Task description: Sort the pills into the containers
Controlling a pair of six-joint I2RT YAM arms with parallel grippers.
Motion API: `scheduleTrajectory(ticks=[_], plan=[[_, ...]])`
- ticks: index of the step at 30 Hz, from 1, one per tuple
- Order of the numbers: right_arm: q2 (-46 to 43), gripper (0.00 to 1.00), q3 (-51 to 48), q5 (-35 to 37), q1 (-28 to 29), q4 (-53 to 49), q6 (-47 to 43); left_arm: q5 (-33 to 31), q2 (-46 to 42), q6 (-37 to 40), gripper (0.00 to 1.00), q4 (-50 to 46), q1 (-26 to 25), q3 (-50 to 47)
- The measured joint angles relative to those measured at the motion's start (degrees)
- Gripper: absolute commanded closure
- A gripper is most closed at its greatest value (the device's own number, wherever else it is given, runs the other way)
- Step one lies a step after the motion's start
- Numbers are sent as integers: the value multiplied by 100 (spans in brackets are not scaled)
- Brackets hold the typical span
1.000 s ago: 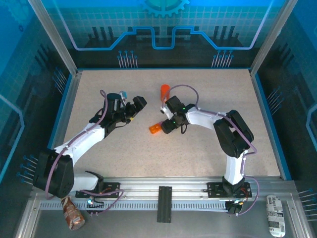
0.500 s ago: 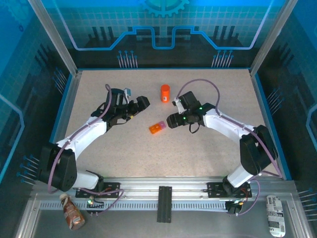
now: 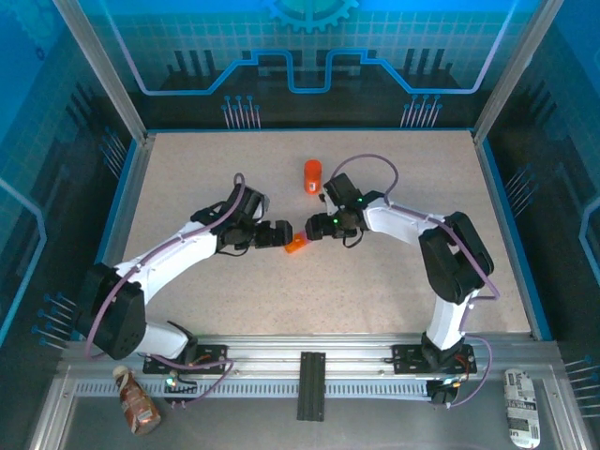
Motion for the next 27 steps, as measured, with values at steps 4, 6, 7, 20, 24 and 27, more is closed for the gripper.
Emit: scheduleTrajectory(ticks=[4,6,7,20,24,27], plan=[[258,22,374,184,96,-13,7,-376,212,323,1,-273,-310,105],[354,22,455,247,127,-17,7,-496,302,448,1,-337,-404,120],[400,22,476,280,133,-17,7,-584,354,511,1,-367,-474,127],[686,22,485,501,212,-162,2,-1021,861,957,1,-367,-726,374],[739,22,485,498,223,-146,2,-1034,1012,1014,1,-334,-726,444],[739,22,485,498,223,-142,2,-1058,1150,1058,1,-326,-726,509]])
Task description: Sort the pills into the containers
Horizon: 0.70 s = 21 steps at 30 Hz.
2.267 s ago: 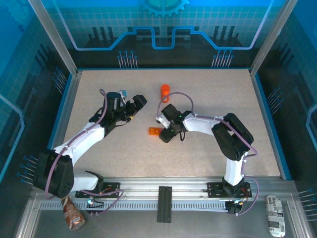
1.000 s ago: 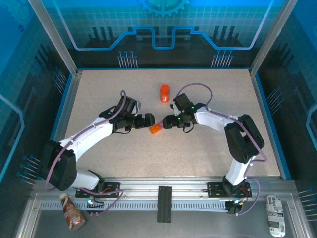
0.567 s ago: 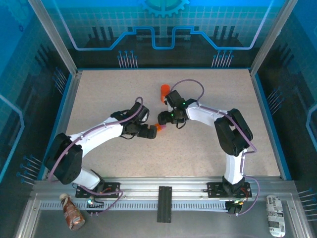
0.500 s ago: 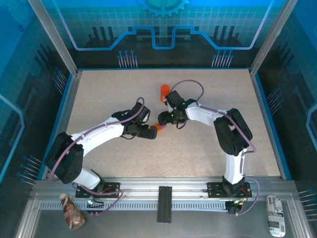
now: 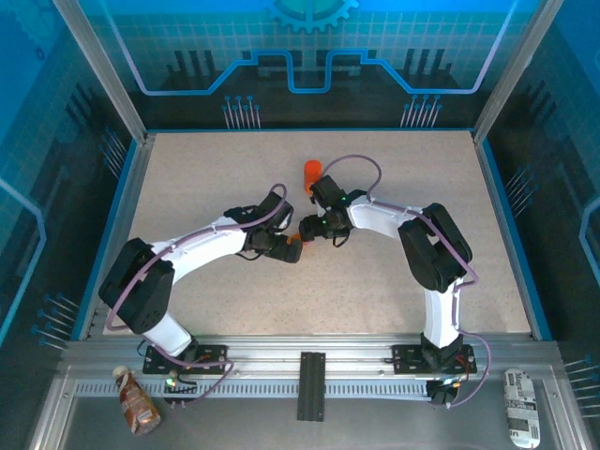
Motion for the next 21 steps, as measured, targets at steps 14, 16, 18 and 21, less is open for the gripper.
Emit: scheduleTrajectory(ticks=[14,16,18,21], plan=[[4,22,0,0,2,9,0,-129,570,33,1,142,13,286],[4,22,0,0,2,24,0,-129,614,44,1,162,35,302],[9,22,0,0,7,42,0,-127,660,46,1,164,81,304],[11,22,0,2,17,55,0,-129,728,48,1,164,162,310]])
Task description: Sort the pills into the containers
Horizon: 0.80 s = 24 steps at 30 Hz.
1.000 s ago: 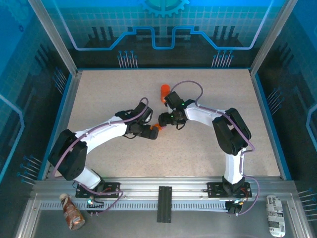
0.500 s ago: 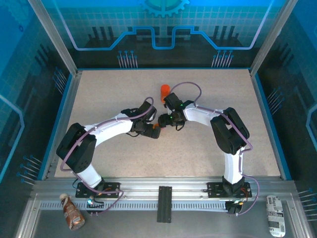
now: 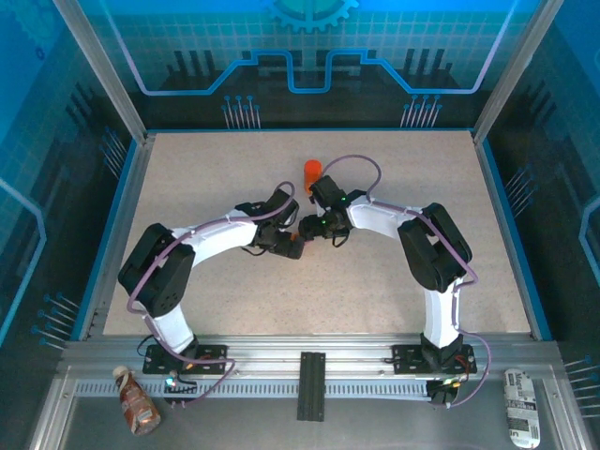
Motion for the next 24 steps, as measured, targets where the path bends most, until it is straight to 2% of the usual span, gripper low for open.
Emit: scheduleTrajectory(ticks=[24], plan=[[0,22,-81,-26,4,160,2,-83,74,153,1,-2,448,396]])
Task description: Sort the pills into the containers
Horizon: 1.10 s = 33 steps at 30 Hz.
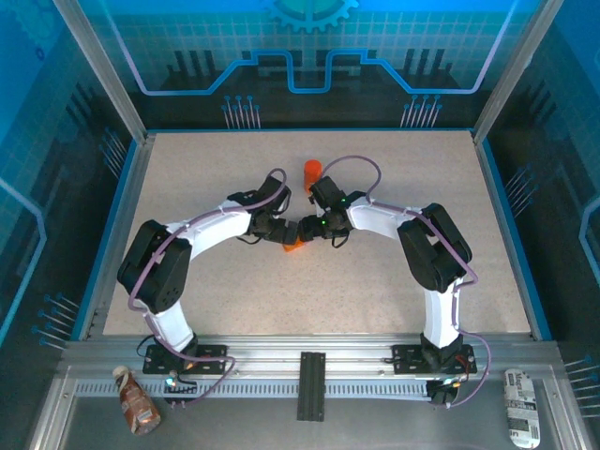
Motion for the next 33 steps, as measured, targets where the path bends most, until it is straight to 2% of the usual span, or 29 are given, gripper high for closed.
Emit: scheduleTrajectory(ticks=[16,25,33], plan=[[0,23,0,-2,0,28,0,4,501,101,1,127,452,164],[0,22,0,-33,2,26,0,55,546,98,1,188,466,166],[-52,19,295,-39,0,-278,-70,396,299,76,1,144,466,352]])
